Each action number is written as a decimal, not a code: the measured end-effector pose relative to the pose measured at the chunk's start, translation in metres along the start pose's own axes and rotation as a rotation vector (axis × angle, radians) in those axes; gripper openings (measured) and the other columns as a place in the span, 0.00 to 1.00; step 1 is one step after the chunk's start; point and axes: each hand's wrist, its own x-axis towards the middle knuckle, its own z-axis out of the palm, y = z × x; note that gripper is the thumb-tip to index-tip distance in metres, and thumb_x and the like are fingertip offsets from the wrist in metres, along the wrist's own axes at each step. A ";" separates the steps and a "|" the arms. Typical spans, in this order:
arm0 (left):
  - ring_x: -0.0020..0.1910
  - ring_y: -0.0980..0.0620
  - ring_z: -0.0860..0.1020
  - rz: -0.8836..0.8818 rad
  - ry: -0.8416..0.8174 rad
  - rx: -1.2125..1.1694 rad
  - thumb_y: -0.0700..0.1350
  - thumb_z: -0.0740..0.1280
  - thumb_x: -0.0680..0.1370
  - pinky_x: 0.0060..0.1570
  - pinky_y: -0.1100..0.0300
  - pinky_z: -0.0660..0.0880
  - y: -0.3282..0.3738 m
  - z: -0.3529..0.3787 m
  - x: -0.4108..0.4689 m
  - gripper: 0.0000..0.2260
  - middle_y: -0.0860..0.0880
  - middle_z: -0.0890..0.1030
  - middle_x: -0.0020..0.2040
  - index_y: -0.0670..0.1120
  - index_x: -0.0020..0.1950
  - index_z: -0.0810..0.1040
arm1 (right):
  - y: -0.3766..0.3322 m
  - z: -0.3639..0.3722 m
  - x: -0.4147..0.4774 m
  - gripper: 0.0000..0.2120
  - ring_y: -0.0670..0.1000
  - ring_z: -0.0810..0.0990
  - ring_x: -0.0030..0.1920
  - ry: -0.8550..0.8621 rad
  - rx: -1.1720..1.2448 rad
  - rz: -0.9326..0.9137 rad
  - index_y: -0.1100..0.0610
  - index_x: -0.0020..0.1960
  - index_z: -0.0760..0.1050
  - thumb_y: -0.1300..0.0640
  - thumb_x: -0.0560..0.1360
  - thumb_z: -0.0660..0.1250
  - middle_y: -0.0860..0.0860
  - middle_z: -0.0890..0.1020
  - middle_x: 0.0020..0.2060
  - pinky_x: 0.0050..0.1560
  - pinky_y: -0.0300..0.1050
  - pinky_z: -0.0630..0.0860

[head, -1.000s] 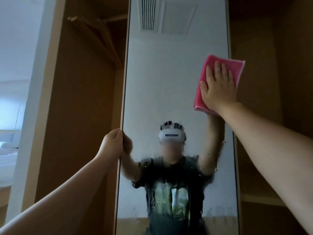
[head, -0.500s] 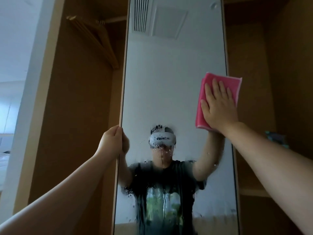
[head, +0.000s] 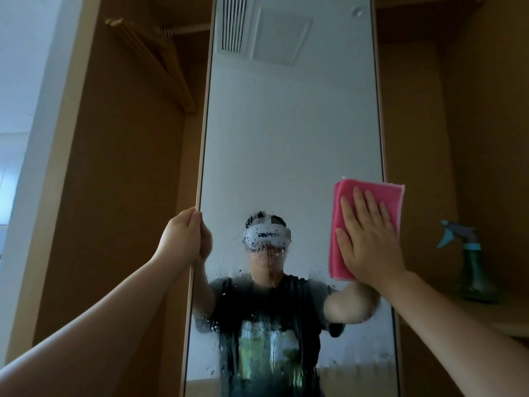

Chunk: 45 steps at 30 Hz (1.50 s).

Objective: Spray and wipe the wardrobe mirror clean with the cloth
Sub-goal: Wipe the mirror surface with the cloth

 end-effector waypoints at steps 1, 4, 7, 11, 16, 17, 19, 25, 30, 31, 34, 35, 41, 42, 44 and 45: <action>0.36 0.41 0.78 0.003 0.005 0.006 0.46 0.55 0.83 0.41 0.48 0.76 0.000 0.000 0.000 0.15 0.37 0.78 0.36 0.39 0.43 0.74 | 0.001 0.000 0.001 0.29 0.60 0.52 0.77 0.001 0.001 -0.002 0.58 0.78 0.51 0.44 0.82 0.40 0.59 0.55 0.77 0.75 0.60 0.48; 0.28 0.55 0.75 0.014 0.050 0.029 0.46 0.56 0.83 0.30 0.60 0.72 -0.002 0.002 -0.001 0.15 0.46 0.76 0.31 0.40 0.41 0.74 | 0.001 -0.001 0.007 0.29 0.60 0.51 0.77 -0.004 0.015 0.003 0.58 0.78 0.51 0.44 0.82 0.39 0.58 0.54 0.77 0.75 0.60 0.48; 0.24 0.58 0.74 0.006 0.065 0.035 0.46 0.56 0.83 0.24 0.66 0.70 -0.002 0.004 -0.002 0.15 0.46 0.76 0.30 0.40 0.43 0.75 | 0.000 -0.005 0.017 0.30 0.60 0.51 0.77 -0.006 0.025 -0.002 0.58 0.78 0.52 0.44 0.81 0.40 0.58 0.54 0.77 0.75 0.60 0.48; 0.25 0.54 0.74 0.007 0.063 0.030 0.46 0.56 0.82 0.24 0.64 0.70 -0.002 0.003 -0.002 0.15 0.46 0.75 0.29 0.40 0.42 0.74 | 0.000 -0.015 0.045 0.31 0.60 0.50 0.77 -0.017 0.029 -0.014 0.57 0.79 0.51 0.43 0.80 0.39 0.58 0.53 0.78 0.76 0.60 0.47; 0.23 0.54 0.74 -0.014 0.054 -0.004 0.46 0.56 0.82 0.20 0.66 0.70 -0.004 0.004 -0.003 0.15 0.49 0.75 0.23 0.40 0.40 0.73 | -0.004 -0.026 0.096 0.31 0.59 0.48 0.78 0.004 0.018 -0.008 0.56 0.79 0.47 0.44 0.80 0.38 0.57 0.50 0.78 0.76 0.58 0.44; 0.23 0.55 0.74 -0.009 0.059 0.003 0.46 0.56 0.82 0.22 0.65 0.71 -0.004 0.004 -0.003 0.15 0.49 0.75 0.24 0.40 0.40 0.73 | -0.006 -0.027 0.106 0.31 0.59 0.48 0.78 0.008 0.017 -0.006 0.56 0.79 0.47 0.44 0.79 0.38 0.57 0.50 0.78 0.76 0.58 0.43; 0.29 0.51 0.76 0.000 0.062 0.008 0.46 0.56 0.82 0.32 0.59 0.73 -0.004 0.004 -0.002 0.15 0.45 0.77 0.29 0.42 0.40 0.74 | -0.009 -0.031 0.125 0.31 0.60 0.48 0.78 0.015 0.016 0.003 0.56 0.79 0.47 0.44 0.79 0.38 0.57 0.50 0.78 0.75 0.57 0.42; 0.36 0.42 0.76 0.003 0.069 0.007 0.46 0.56 0.83 0.39 0.51 0.73 0.002 0.005 -0.005 0.15 0.40 0.77 0.35 0.39 0.42 0.74 | -0.018 -0.038 0.163 0.29 0.60 0.47 0.78 0.035 0.023 0.030 0.56 0.79 0.47 0.45 0.81 0.42 0.57 0.49 0.78 0.75 0.58 0.43; 0.40 0.39 0.78 0.006 0.066 0.018 0.46 0.56 0.83 0.43 0.48 0.75 0.004 0.004 -0.004 0.15 0.35 0.78 0.39 0.37 0.45 0.75 | -0.021 -0.039 0.163 0.29 0.61 0.49 0.77 0.050 0.015 0.017 0.57 0.79 0.47 0.46 0.81 0.41 0.58 0.50 0.78 0.76 0.59 0.45; 0.40 0.39 0.78 0.005 0.062 0.018 0.46 0.56 0.83 0.44 0.48 0.75 0.004 0.004 -0.004 0.15 0.36 0.78 0.39 0.38 0.45 0.75 | -0.022 -0.039 0.161 0.29 0.61 0.49 0.77 0.051 0.016 0.012 0.57 0.79 0.48 0.46 0.81 0.41 0.58 0.51 0.78 0.76 0.59 0.45; 0.39 0.40 0.78 -0.004 0.041 0.020 0.46 0.55 0.83 0.44 0.48 0.75 0.002 0.003 -0.003 0.15 0.37 0.78 0.38 0.39 0.44 0.75 | -0.024 -0.038 0.155 0.30 0.61 0.50 0.77 0.059 0.015 -0.005 0.57 0.79 0.49 0.46 0.80 0.40 0.58 0.52 0.78 0.76 0.59 0.45; 0.39 0.39 0.78 -0.007 0.035 0.017 0.46 0.55 0.83 0.43 0.48 0.75 0.002 0.003 -0.002 0.15 0.36 0.79 0.38 0.39 0.44 0.74 | -0.025 -0.037 0.152 0.30 0.61 0.51 0.77 0.060 0.014 -0.013 0.58 0.79 0.50 0.46 0.79 0.40 0.57 0.53 0.78 0.75 0.59 0.45; 0.33 0.47 0.77 0.001 0.054 0.024 0.45 0.55 0.83 0.36 0.56 0.74 0.003 0.003 -0.005 0.15 0.40 0.77 0.34 0.39 0.44 0.74 | -0.032 -0.034 0.133 0.30 0.61 0.51 0.77 0.048 0.019 -0.067 0.58 0.78 0.51 0.46 0.80 0.40 0.58 0.54 0.78 0.76 0.60 0.46; 0.33 0.44 0.78 0.002 0.041 0.019 0.46 0.54 0.83 0.36 0.56 0.76 0.003 0.003 -0.005 0.15 0.37 0.78 0.34 0.38 0.44 0.74 | -0.034 -0.033 0.129 0.30 0.60 0.51 0.77 0.046 0.020 -0.076 0.58 0.78 0.51 0.46 0.80 0.40 0.58 0.54 0.78 0.76 0.60 0.46; 0.36 0.37 0.79 0.003 0.013 0.012 0.46 0.54 0.83 0.38 0.49 0.78 0.003 0.002 -0.005 0.16 0.32 0.79 0.37 0.36 0.46 0.74 | -0.039 -0.032 0.119 0.30 0.60 0.51 0.77 0.037 0.028 -0.084 0.58 0.78 0.51 0.46 0.80 0.41 0.57 0.54 0.78 0.76 0.59 0.47; 0.36 0.35 0.79 0.006 0.009 0.013 0.46 0.53 0.83 0.38 0.47 0.78 0.004 0.002 -0.005 0.16 0.31 0.79 0.37 0.36 0.46 0.74 | -0.041 -0.032 0.114 0.30 0.60 0.51 0.77 0.032 0.030 -0.085 0.58 0.78 0.51 0.47 0.80 0.41 0.57 0.55 0.78 0.76 0.59 0.47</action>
